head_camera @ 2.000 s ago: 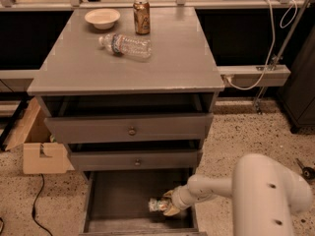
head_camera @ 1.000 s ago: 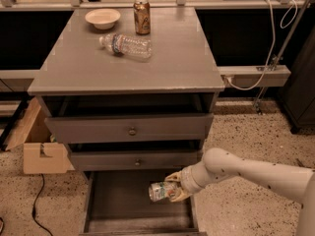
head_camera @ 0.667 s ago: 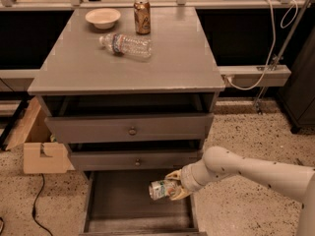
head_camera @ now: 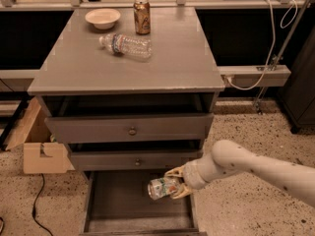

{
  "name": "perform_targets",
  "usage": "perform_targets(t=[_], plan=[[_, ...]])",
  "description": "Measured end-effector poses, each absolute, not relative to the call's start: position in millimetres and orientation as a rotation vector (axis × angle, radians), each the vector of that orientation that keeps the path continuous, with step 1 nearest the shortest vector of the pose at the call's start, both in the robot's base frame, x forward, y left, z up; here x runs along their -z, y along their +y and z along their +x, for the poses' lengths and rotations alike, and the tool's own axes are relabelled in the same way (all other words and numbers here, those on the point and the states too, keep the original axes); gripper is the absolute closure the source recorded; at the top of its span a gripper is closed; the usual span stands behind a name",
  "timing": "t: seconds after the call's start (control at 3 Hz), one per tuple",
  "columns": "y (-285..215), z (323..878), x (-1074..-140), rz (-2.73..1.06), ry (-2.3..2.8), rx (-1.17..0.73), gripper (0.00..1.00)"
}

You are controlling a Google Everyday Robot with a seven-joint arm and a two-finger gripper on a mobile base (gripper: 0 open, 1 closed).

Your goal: Pick 7up can from bottom drawer and place on counter

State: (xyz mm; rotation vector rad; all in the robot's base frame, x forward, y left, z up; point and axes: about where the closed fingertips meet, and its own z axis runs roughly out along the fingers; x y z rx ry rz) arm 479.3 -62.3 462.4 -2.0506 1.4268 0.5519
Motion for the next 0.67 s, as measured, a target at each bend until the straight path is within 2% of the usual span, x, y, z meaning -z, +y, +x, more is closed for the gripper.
perform_targets(t=[0.33,0.67], plan=[[-97.9,445.1,-570.5,-1.982,1.299,-0.451,1.00],[-133.1,429.3,-633.4,-1.914,1.305,-0.339,1.00]])
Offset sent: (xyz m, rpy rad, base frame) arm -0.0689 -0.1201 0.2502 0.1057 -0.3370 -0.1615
